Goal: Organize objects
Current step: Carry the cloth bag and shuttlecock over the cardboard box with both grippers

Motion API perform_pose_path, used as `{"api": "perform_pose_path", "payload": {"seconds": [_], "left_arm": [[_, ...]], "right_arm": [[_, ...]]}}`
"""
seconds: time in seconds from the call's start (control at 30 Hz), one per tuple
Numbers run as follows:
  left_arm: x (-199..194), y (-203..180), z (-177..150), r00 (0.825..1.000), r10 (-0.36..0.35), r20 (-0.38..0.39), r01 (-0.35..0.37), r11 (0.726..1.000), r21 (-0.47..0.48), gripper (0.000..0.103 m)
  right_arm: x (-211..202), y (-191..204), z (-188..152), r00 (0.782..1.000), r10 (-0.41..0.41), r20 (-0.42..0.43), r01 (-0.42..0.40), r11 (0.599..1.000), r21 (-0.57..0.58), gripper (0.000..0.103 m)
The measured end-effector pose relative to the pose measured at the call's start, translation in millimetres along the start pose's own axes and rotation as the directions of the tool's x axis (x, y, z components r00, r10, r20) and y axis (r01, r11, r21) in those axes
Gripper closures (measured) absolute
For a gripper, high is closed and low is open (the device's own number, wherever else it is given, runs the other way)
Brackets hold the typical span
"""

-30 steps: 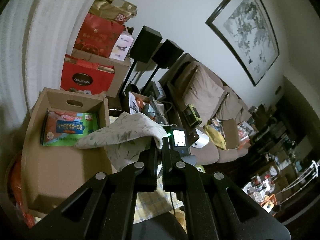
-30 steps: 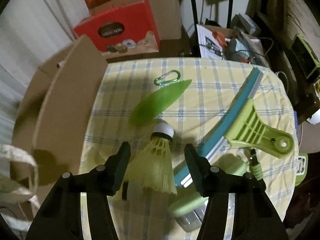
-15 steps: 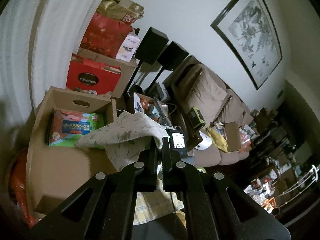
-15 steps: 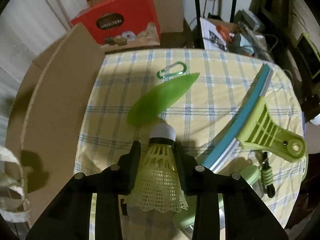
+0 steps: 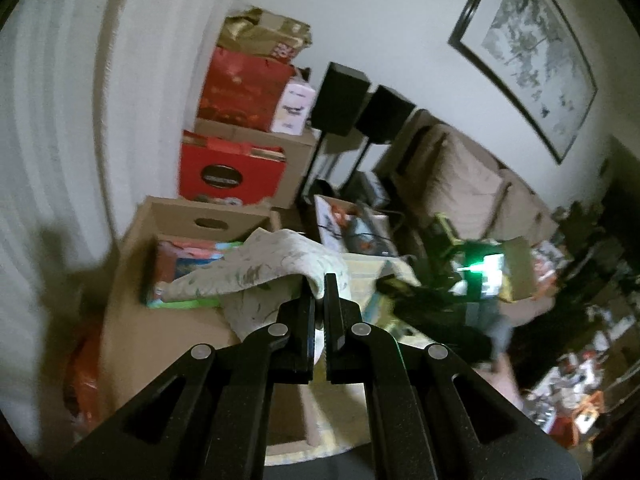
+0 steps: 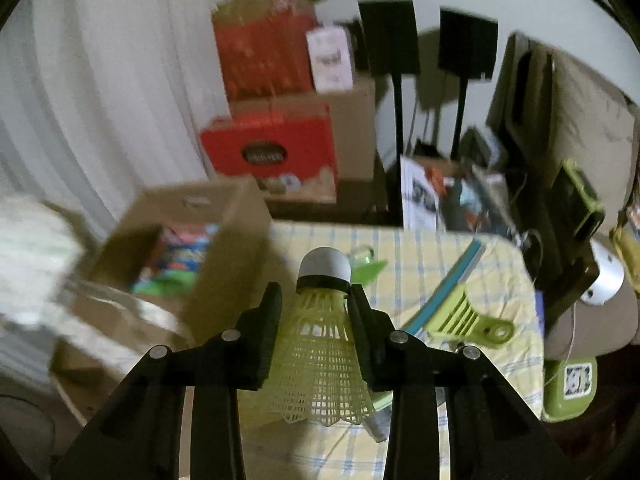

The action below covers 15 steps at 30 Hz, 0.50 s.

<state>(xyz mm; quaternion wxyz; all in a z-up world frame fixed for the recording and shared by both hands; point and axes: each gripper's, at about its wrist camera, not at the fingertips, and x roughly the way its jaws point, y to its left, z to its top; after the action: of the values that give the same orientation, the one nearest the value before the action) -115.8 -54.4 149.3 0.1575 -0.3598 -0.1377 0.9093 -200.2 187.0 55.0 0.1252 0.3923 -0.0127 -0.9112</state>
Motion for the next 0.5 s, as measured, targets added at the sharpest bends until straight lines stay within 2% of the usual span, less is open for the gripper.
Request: {"api": "perform_pose_path", "payload": {"seconds": [0.2,0.5], "left_arm": [[-2,-1,-9,0.993,0.111,0.037,-0.113,0.993,0.040,0.100],[-16,5,-21,0.953,0.280,0.115,-0.289,0.954,0.077,0.100]], "right_arm": [[-38,30,7,0.996,0.030,0.079,-0.027,0.999,-0.035,0.069],[-65,72,1,0.987,0.060,0.149,-0.047,0.995,-0.086,0.069]]}}
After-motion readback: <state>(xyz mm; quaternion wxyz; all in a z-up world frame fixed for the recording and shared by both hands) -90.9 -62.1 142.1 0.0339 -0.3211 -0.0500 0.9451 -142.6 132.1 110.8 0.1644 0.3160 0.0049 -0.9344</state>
